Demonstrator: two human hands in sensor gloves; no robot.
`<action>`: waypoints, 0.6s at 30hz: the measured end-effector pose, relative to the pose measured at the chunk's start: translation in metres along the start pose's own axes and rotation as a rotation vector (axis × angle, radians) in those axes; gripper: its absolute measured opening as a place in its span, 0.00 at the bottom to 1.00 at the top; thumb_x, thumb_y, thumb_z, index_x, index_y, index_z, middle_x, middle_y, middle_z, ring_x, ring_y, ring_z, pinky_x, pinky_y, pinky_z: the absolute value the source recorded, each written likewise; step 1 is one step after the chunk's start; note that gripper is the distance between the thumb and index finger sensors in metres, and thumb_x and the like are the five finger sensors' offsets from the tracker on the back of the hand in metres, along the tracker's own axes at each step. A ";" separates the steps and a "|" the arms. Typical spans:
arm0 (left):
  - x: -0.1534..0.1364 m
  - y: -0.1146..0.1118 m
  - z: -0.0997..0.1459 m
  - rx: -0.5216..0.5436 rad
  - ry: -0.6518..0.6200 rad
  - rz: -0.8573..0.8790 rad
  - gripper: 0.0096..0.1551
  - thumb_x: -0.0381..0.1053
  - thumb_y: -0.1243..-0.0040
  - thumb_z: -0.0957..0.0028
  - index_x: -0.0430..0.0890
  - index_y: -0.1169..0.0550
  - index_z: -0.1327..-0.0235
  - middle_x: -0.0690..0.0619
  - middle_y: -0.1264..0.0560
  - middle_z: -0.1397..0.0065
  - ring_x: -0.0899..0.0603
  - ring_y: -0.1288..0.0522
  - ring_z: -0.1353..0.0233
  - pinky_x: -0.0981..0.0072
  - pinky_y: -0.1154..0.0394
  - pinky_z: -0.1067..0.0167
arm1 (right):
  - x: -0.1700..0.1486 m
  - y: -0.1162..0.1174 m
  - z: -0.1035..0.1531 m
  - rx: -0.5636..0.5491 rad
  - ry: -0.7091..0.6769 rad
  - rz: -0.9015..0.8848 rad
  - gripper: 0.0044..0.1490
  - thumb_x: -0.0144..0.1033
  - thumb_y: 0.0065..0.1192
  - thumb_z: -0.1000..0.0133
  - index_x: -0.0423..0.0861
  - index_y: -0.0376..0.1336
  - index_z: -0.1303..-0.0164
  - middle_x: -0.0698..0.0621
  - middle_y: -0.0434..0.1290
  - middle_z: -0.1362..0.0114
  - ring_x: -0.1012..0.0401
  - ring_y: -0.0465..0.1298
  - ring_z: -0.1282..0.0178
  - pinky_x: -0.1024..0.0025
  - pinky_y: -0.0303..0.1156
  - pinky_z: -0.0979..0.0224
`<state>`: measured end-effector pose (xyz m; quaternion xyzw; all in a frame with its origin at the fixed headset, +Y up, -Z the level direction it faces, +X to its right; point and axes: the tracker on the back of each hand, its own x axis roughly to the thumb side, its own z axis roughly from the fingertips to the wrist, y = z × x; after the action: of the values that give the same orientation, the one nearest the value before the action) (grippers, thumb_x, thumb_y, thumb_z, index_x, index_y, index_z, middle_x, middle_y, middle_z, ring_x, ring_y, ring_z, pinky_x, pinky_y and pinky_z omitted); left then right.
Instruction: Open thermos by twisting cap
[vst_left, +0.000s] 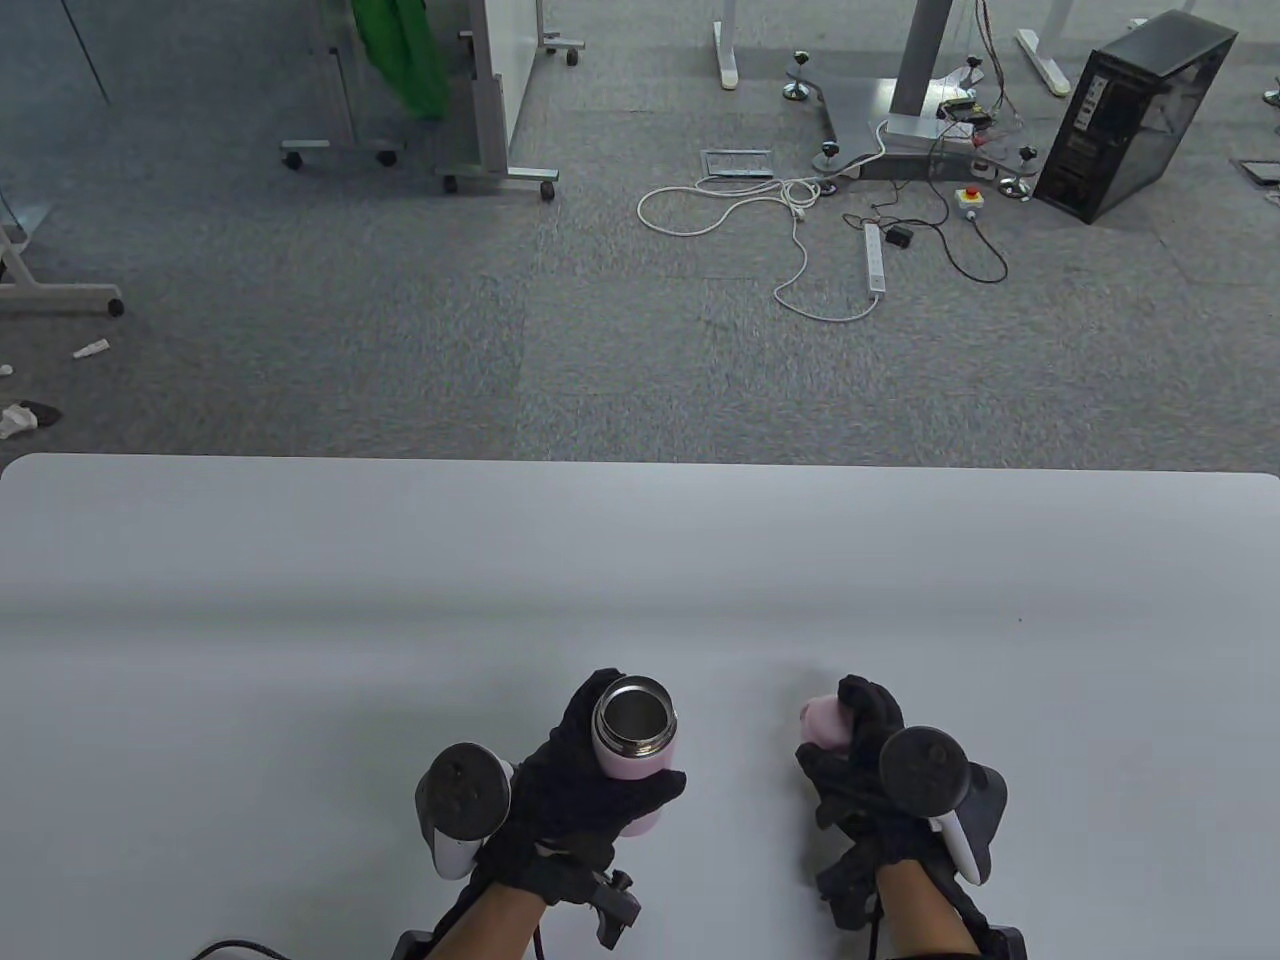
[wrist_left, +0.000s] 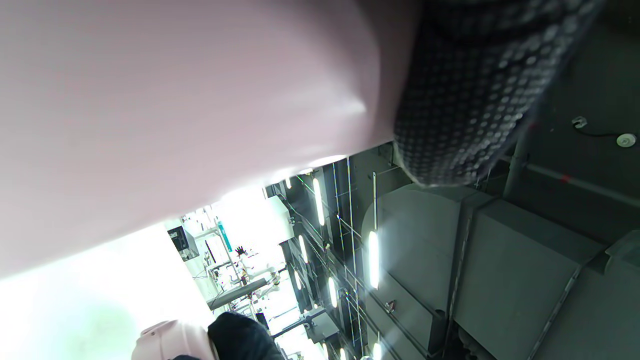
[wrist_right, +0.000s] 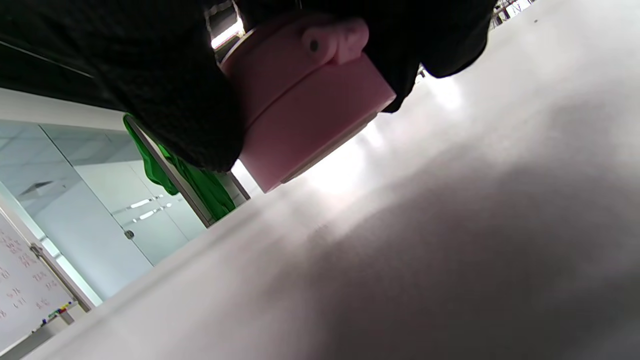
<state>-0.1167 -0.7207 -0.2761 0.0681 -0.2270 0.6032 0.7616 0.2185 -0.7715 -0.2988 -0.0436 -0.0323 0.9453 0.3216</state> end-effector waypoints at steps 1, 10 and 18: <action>0.000 0.000 0.000 0.001 0.000 0.001 0.72 0.67 0.20 0.80 0.44 0.42 0.23 0.38 0.40 0.20 0.28 0.38 0.23 0.29 0.38 0.34 | 0.000 0.001 0.000 0.003 0.005 0.005 0.58 0.42 0.83 0.46 0.41 0.49 0.16 0.31 0.55 0.16 0.32 0.64 0.22 0.33 0.56 0.21; 0.000 -0.001 0.000 0.002 -0.003 -0.001 0.72 0.67 0.20 0.80 0.44 0.42 0.23 0.38 0.41 0.20 0.28 0.38 0.23 0.29 0.38 0.34 | -0.006 0.006 -0.002 0.062 0.073 0.048 0.64 0.43 0.84 0.47 0.40 0.44 0.14 0.32 0.56 0.16 0.33 0.65 0.22 0.34 0.56 0.20; -0.001 -0.001 0.000 -0.004 -0.002 -0.015 0.72 0.66 0.20 0.80 0.44 0.42 0.23 0.38 0.41 0.19 0.28 0.38 0.23 0.29 0.38 0.34 | -0.004 0.008 -0.001 0.068 0.074 0.118 0.65 0.43 0.84 0.47 0.40 0.43 0.14 0.34 0.56 0.16 0.34 0.65 0.22 0.33 0.56 0.21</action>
<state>-0.1155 -0.7219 -0.2761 0.0689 -0.2286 0.5971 0.7658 0.2170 -0.7802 -0.3006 -0.0692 0.0141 0.9609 0.2677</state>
